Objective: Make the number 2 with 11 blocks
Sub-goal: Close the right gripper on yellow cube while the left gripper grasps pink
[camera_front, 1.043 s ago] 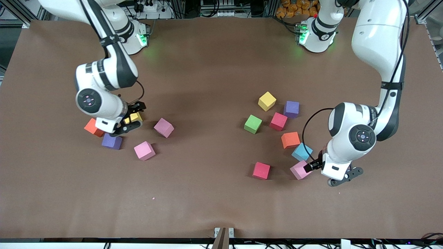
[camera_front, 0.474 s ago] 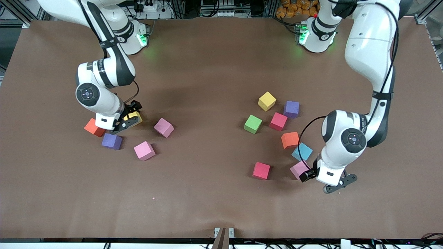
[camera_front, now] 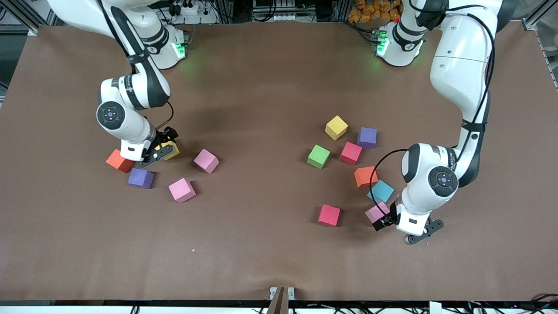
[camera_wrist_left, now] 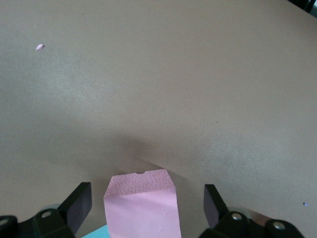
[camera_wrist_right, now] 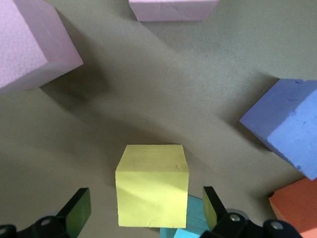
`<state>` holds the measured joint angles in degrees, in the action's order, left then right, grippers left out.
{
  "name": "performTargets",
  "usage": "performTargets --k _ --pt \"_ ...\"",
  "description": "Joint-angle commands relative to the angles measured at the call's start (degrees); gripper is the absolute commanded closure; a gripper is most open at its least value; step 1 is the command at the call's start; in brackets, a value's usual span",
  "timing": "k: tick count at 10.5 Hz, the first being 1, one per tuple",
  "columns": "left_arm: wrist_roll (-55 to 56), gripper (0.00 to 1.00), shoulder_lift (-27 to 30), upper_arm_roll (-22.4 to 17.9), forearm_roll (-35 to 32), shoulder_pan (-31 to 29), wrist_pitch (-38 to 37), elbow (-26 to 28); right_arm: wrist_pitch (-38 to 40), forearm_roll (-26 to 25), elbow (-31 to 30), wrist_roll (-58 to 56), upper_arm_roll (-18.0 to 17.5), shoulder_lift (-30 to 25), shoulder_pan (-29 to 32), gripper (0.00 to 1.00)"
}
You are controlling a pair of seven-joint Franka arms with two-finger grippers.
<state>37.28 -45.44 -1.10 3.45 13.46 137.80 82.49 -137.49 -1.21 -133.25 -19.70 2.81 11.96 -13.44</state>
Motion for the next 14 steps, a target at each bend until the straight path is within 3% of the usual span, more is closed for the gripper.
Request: performTargets --k 1,5,8,9,10,11,12,14 --pt "1.13 0.00 -1.32 -0.92 1.30 1.31 -0.25 -0.93 -2.16 -0.99 -2.10 -0.42 -0.35 -0.54 0.96 0.00" --pt "1.05 0.00 -1.75 -0.92 1.29 1.48 -1.92 -0.84 -8.39 -0.99 -4.12 -0.42 -0.35 1.57 1.57 0.00" --pt "1.13 0.00 -2.55 -0.92 1.38 1.74 -1.92 -0.67 -8.76 -0.99 -4.13 -0.51 -0.35 2.01 1.58 0.00" --pt "1.05 0.10 -2.55 -0.92 1.47 1.92 -1.92 -0.67 -8.76 -0.99 -4.13 -0.42 -0.35 2.19 1.84 0.00" --pt "1.13 0.30 -2.46 -0.92 1.47 2.01 -1.92 -0.67 -8.85 -0.99 -4.21 -0.42 -0.44 2.36 2.54 0.00" --pt "1.13 0.63 -2.20 -0.92 1.47 2.10 -2.19 -0.67 -8.93 -0.99 -4.21 -0.42 -0.44 2.80 2.98 0.00" --pt "1.22 0.77 -1.85 -0.66 1.39 2.10 -3.23 -0.84 -8.93 -0.99 -4.30 -0.42 -0.44 3.07 2.98 0.00" --pt "1.48 0.80 0.86 -0.40 0.68 3.85 -6.48 -0.84 -8.85 -0.99 -4.39 -0.33 -0.44 3.07 2.98 0.00"
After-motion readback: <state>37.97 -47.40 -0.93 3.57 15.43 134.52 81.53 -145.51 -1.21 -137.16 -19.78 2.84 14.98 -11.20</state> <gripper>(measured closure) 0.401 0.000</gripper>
